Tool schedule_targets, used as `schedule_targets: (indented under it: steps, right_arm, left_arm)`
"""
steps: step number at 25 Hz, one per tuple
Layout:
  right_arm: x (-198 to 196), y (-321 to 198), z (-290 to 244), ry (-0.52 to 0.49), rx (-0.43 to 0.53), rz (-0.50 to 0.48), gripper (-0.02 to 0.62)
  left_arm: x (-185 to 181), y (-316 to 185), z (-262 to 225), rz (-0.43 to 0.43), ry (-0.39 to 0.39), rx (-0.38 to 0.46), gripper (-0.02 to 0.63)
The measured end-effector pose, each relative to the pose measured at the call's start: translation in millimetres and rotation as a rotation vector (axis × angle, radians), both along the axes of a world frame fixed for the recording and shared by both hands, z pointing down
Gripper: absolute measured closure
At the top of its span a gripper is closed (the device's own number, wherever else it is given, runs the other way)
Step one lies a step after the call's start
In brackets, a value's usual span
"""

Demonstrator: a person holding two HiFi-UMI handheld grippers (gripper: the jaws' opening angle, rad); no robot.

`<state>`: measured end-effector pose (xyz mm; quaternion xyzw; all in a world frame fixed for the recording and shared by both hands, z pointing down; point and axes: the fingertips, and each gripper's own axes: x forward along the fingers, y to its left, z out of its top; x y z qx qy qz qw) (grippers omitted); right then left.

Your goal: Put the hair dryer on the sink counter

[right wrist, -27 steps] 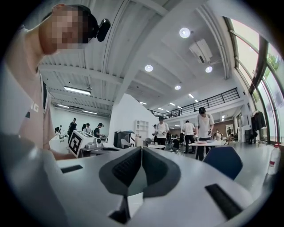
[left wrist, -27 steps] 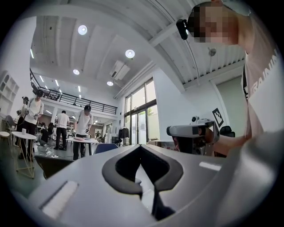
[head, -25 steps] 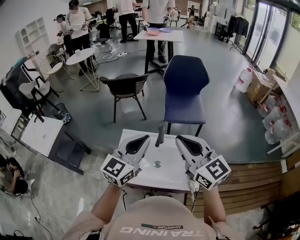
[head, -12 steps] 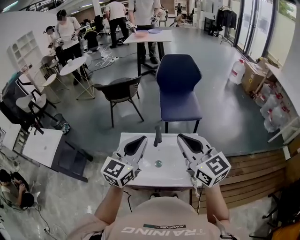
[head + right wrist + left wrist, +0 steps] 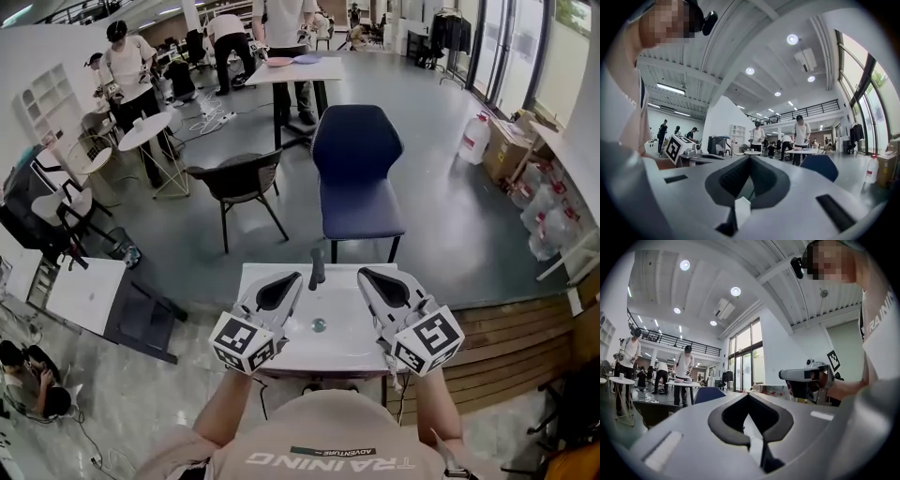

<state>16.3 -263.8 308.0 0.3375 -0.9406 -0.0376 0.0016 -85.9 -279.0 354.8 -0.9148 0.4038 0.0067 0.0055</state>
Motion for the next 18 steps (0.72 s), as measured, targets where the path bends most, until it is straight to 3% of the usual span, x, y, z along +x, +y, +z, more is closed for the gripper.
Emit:
schedule_targets:
  steps: [18]
  right_arm:
    - [-10,-5,2,-0.006,-0.002,-0.031,0.589]
  left_arm:
    - [-14,-3,-2,-0.024,-0.014,0.013,0.599]
